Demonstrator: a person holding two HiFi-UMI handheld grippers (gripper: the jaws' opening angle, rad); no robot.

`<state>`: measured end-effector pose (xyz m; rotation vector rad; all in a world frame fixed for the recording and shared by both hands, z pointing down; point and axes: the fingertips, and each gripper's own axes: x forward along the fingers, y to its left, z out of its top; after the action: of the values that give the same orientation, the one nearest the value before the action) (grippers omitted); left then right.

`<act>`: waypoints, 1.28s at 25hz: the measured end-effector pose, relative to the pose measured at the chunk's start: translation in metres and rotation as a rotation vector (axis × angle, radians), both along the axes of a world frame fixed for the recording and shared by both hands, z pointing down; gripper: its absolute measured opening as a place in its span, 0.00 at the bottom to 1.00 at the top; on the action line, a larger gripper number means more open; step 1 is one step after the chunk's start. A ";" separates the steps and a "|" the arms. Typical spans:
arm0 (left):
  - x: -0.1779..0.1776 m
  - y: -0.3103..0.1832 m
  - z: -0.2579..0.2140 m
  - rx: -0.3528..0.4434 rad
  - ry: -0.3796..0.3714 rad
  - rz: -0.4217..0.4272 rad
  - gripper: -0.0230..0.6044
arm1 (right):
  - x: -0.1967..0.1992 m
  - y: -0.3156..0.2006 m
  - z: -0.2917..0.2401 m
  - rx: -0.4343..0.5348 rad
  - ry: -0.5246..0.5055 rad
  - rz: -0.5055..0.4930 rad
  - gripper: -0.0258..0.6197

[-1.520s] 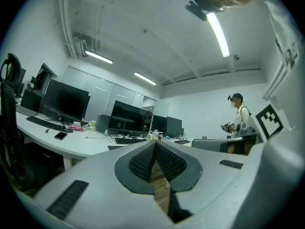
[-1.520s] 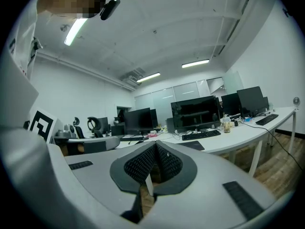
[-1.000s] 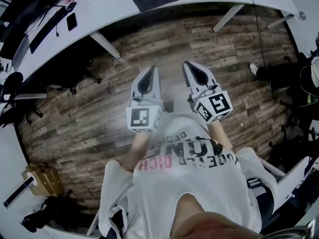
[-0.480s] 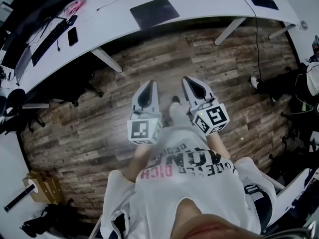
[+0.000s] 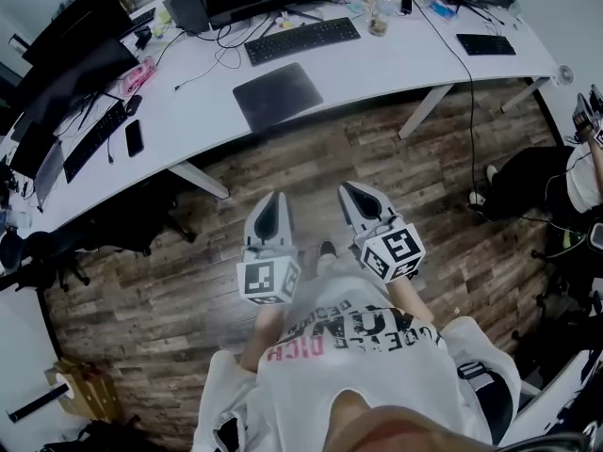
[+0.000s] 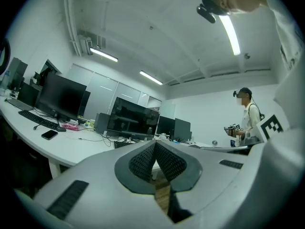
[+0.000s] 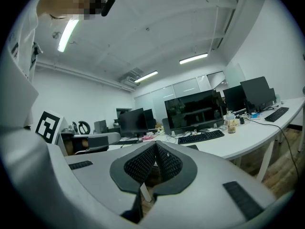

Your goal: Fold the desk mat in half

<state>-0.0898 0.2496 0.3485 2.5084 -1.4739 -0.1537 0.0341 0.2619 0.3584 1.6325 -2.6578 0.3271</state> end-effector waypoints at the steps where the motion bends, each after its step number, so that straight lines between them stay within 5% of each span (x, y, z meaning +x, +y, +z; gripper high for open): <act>1: 0.003 -0.005 -0.002 0.003 0.003 -0.010 0.04 | 0.005 -0.004 0.000 0.000 0.000 -0.004 0.04; 19: 0.041 -0.051 -0.003 -0.001 -0.021 -0.061 0.04 | 0.061 -0.055 0.005 -0.024 -0.018 0.001 0.04; 32: 0.021 -0.138 0.004 -0.034 0.016 -0.051 0.04 | 0.039 -0.136 0.009 -0.051 -0.008 0.005 0.04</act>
<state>-0.0693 0.1121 0.3522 2.4379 -1.5224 -0.1555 0.0727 0.1254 0.3669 1.6272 -2.6287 0.3993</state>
